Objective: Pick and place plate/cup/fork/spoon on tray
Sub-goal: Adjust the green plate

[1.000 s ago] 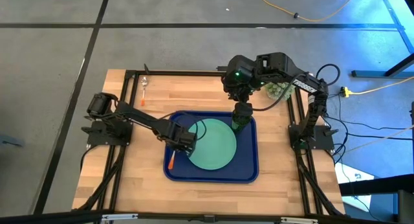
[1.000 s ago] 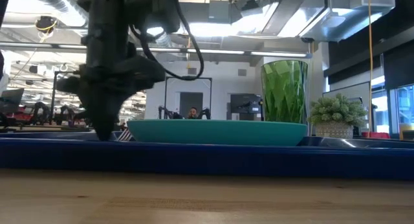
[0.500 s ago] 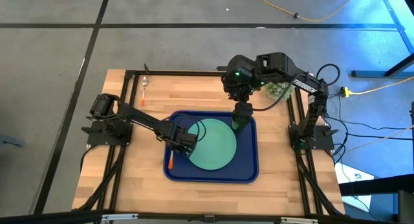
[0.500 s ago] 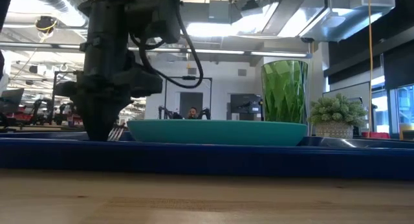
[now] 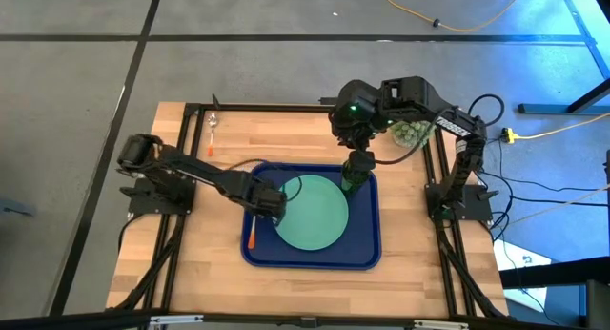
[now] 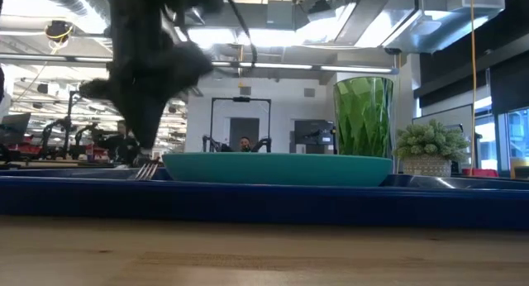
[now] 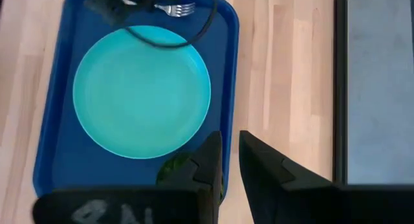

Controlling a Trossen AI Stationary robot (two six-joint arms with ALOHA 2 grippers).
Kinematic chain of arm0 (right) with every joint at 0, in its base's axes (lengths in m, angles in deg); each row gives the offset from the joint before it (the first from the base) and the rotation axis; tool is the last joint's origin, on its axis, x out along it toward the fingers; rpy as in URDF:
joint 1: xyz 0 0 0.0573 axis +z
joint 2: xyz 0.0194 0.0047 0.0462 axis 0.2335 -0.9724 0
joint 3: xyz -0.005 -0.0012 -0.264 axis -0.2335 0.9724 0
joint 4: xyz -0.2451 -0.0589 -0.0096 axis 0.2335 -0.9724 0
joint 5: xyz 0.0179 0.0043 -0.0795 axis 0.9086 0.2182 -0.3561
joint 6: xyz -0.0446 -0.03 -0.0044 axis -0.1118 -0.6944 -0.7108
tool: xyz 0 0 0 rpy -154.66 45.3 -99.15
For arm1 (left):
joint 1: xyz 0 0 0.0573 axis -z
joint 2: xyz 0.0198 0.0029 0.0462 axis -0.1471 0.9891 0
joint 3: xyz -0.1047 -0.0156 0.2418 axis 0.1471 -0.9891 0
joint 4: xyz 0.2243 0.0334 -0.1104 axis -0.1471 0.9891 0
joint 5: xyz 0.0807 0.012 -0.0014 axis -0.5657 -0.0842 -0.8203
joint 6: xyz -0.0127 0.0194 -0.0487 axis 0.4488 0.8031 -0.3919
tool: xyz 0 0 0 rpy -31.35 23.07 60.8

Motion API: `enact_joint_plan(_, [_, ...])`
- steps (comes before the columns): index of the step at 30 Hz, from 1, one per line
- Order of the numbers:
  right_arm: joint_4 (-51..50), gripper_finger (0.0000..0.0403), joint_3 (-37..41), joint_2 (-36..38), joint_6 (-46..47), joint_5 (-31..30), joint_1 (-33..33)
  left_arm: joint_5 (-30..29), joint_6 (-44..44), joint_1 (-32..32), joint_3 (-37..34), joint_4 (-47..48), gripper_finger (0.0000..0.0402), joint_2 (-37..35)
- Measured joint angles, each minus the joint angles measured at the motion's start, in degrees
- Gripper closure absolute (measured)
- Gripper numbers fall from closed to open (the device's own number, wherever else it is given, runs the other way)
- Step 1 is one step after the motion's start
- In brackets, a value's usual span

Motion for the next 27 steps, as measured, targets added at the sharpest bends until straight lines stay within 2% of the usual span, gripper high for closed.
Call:
enact_joint_plan(3, [0.0,0.0346,0.0,0.8,0.5,1.4,0.3,-3.2,0.1,-0.3,0.1,2.2,0.0401,-5.6])
enact_joint_plan(8, [0.0,0.0359,1.4,0.7,0.7,8.9,2.5,-10.6,3.0,-0.3,0.1,4.9,0.0401,-15.0])
enact_joint_plan(13, [1.9,0.0394,9.5,0.2,4.2,9.6,4.5,-15.2,7.8,-0.3,0.1,5.8,0.0401,-22.9])
enact_joint_plan(20, [15.0,0.0399,24.2,0.3,9.4,10.3,6.9,-18.9,11.9,-0.3,0.1,8.0,0.0402,-31.1])
enact_joint_plan(27, [35.4,0.0399,39.1,0.3,20.4,10.8,8.3,-20.7,13.5,-0.3,0.2,11.0,0.0402,-35.8])
